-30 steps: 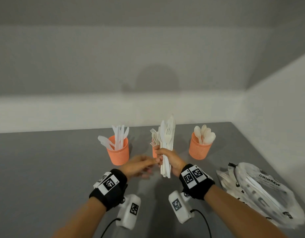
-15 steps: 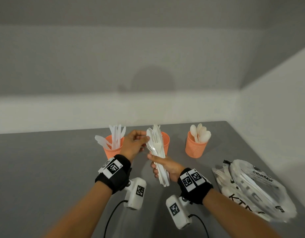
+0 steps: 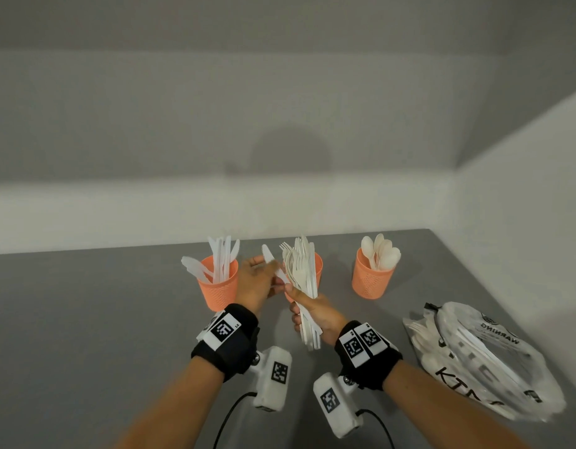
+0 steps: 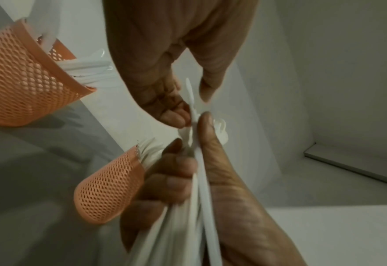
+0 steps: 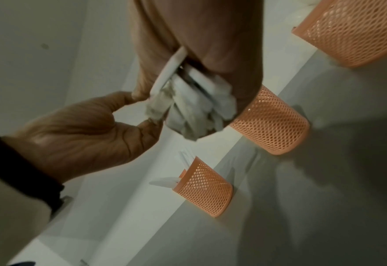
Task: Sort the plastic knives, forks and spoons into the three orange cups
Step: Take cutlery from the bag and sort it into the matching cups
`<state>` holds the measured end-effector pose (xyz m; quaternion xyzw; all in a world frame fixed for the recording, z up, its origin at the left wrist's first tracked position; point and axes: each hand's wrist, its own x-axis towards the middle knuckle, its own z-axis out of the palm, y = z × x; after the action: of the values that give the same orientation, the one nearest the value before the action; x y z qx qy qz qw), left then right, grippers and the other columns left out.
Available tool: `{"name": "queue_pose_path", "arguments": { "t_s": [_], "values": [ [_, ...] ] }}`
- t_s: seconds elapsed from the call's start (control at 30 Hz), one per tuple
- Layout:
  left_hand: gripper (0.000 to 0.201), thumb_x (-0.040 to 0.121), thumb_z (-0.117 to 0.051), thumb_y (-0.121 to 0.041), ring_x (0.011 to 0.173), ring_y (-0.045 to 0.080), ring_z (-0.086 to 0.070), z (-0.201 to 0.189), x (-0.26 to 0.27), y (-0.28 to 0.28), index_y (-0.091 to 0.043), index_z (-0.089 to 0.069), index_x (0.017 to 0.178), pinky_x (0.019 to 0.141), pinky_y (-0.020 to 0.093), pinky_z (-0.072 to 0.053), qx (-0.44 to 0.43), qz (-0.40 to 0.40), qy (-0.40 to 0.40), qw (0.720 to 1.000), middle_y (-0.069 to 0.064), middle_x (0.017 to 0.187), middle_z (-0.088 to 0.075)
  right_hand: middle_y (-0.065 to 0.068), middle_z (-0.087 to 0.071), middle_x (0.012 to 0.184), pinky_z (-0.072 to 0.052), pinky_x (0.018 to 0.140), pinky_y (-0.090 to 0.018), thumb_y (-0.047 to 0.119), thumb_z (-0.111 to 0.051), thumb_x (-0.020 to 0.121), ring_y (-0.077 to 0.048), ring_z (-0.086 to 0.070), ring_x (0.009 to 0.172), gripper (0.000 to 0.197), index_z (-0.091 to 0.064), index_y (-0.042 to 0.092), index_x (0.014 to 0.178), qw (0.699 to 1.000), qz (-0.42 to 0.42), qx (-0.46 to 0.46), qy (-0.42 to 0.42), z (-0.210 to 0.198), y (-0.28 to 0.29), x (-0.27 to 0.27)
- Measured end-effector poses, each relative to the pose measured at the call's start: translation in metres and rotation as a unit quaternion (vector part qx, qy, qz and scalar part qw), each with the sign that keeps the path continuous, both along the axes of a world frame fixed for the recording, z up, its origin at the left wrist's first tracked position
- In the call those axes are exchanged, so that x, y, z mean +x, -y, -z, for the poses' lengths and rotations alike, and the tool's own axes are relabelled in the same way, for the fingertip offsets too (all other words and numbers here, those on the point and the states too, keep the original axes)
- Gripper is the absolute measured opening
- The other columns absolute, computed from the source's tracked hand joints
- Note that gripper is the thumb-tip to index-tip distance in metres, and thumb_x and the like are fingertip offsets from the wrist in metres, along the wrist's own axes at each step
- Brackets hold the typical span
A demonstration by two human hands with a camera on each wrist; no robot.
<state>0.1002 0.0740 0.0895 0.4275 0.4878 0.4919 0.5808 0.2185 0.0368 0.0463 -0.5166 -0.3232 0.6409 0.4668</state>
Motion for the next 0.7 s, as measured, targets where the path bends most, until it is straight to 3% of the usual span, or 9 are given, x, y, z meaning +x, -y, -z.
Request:
{"name": "queue_pose_path", "arguments": {
  "t_s": [0.07,0.13,0.27,0.37,0.43,0.53,0.63,0.7],
  "values": [
    [0.017,0.089,-0.056,-0.005,0.066,0.016,-0.063,0.005,0.000,0.002,0.000,-0.053,0.105,0.057,0.020,-0.057,0.009,0.017,-0.033,0.999,0.014,0.084,-0.065,0.005,-0.046,0.044,-0.040,0.040,-0.018,0.034,-0.065,0.084,-0.008,-0.043,0.035,0.020,-0.056,0.016,0.081,1.000,0.001,0.007,0.010,-0.001,-0.002,-0.002],
    [0.004,0.090,-0.055,-0.004,0.064,0.014,-0.065,0.007,-0.001,0.003,-0.002,-0.058,0.092,0.060,0.018,-0.057,0.023,0.019,-0.044,0.999,0.016,0.085,-0.066,0.005,-0.046,0.045,-0.040,0.040,-0.019,0.038,-0.065,0.083,-0.008,-0.043,0.036,0.024,-0.057,0.016,0.082,1.000,-0.002,0.004,0.011,-0.002,-0.004,-0.002],
    [0.011,0.097,-0.043,-0.009,0.061,0.015,-0.060,-0.005,-0.004,-0.004,-0.013,-0.047,0.086,0.057,0.021,-0.052,0.024,-0.033,-0.017,0.999,0.007,0.072,-0.067,0.004,-0.043,0.048,-0.040,0.040,-0.019,0.051,-0.063,0.077,-0.007,-0.042,0.037,0.033,-0.057,0.018,0.083,0.999,0.011,-0.028,-0.026,-0.002,-0.006,-0.001],
    [0.020,0.098,-0.034,-0.010,0.052,0.013,-0.055,-0.017,-0.012,-0.014,-0.019,-0.041,0.082,0.056,0.026,-0.046,0.018,-0.091,0.053,0.994,0.003,0.062,-0.054,0.007,-0.040,0.043,-0.038,0.040,-0.019,0.033,-0.057,0.090,-0.006,-0.039,0.035,0.012,-0.054,0.022,0.094,0.997,0.018,-0.042,-0.060,-0.001,-0.005,0.005],
    [0.021,0.096,-0.037,-0.011,0.037,0.005,-0.044,-0.020,-0.019,-0.020,-0.019,-0.042,0.078,0.044,0.020,-0.040,0.010,-0.095,0.046,0.994,0.001,0.058,-0.039,0.008,-0.037,0.040,-0.038,0.040,-0.018,0.018,-0.053,0.091,-0.005,-0.037,0.033,0.005,-0.052,0.023,0.093,0.995,0.007,-0.041,-0.093,-0.001,-0.003,0.008],
    [0.026,0.090,-0.054,-0.017,0.031,0.003,-0.029,-0.014,-0.023,-0.018,-0.016,-0.041,0.067,0.034,0.015,-0.025,-0.010,-0.010,-0.047,0.999,0.000,0.057,-0.031,0.009,-0.035,0.038,-0.046,0.045,-0.019,0.011,-0.048,0.090,-0.004,-0.039,0.034,0.014,-0.052,0.023,0.083,0.988,-0.031,-0.037,-0.145,-0.006,0.000,0.010],
    [0.032,0.081,-0.066,-0.040,0.041,0.006,-0.030,-0.004,-0.017,0.000,-0.011,-0.054,0.074,0.041,0.018,-0.025,-0.012,0.142,-0.097,0.985,0.000,0.060,-0.041,0.009,-0.037,0.037,-0.048,0.048,-0.019,0.011,-0.053,0.083,-0.005,-0.043,0.036,0.014,-0.057,0.021,0.074,0.980,-0.093,-0.038,-0.174,-0.013,0.003,0.005],
    [0.041,0.069,-0.069,-0.055,0.045,0.008,-0.032,0.003,-0.013,0.008,-0.017,-0.055,0.064,0.044,0.020,-0.024,-0.001,0.212,-0.099,0.972,-0.003,0.055,-0.042,0.010,-0.037,0.036,-0.042,0.042,-0.016,0.016,-0.052,0.075,-0.004,-0.040,0.035,0.007,-0.056,0.021,0.071,0.978,-0.136,-0.043,-0.150,-0.018,0.006,0.000]
  ]
}}
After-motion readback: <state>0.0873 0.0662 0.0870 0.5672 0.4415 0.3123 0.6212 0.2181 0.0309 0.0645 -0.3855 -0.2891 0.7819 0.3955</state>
